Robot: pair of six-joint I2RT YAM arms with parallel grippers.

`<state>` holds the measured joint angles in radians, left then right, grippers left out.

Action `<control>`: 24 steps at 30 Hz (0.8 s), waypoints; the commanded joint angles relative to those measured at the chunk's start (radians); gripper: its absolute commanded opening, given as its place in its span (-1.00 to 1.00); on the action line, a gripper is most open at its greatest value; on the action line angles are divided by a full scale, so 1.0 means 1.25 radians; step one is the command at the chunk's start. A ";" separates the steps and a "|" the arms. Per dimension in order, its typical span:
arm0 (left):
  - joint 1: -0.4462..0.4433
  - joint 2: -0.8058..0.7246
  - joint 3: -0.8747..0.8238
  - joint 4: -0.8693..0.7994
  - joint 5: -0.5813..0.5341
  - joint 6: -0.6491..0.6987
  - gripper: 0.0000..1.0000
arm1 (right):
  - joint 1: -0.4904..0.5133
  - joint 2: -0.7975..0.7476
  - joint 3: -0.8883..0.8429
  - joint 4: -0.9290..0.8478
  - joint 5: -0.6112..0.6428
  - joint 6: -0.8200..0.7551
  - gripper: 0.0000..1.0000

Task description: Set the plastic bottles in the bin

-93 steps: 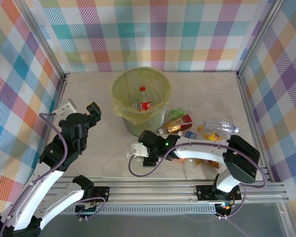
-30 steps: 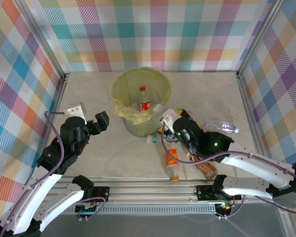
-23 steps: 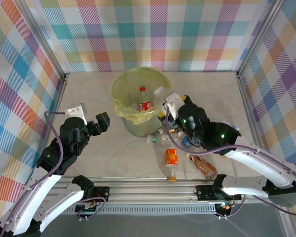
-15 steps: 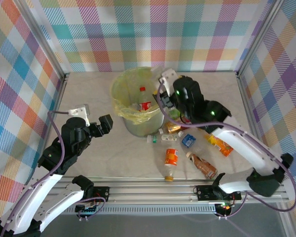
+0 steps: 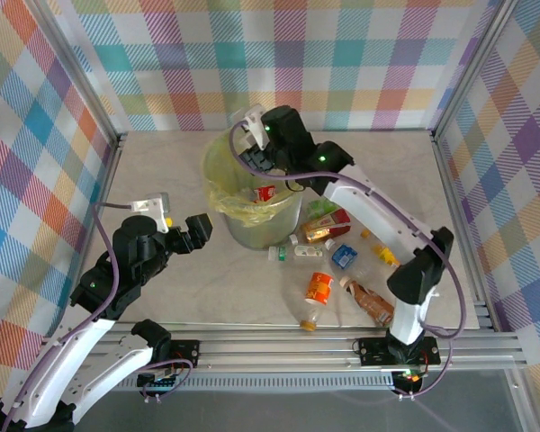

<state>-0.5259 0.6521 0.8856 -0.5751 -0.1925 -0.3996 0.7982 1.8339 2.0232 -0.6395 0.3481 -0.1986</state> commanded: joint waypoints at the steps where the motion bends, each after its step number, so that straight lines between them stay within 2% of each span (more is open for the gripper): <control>1: -0.001 -0.009 -0.010 0.018 0.017 -0.001 1.00 | -0.010 0.036 0.061 -0.067 -0.020 -0.007 0.52; 10: -0.004 0.021 0.000 0.026 0.026 0.003 1.00 | -0.038 0.075 0.051 -0.138 -0.071 0.004 0.71; 16: -0.010 0.036 0.008 0.024 0.024 0.003 1.00 | -0.049 0.098 0.048 -0.142 -0.087 0.004 1.00; 24: -0.014 0.056 0.024 0.019 0.019 0.013 1.00 | -0.051 0.115 0.078 -0.148 -0.104 -0.001 0.99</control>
<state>-0.5346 0.7151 0.8867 -0.5709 -0.1730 -0.3992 0.7383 1.9697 2.0655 -0.8104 0.2417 -0.1955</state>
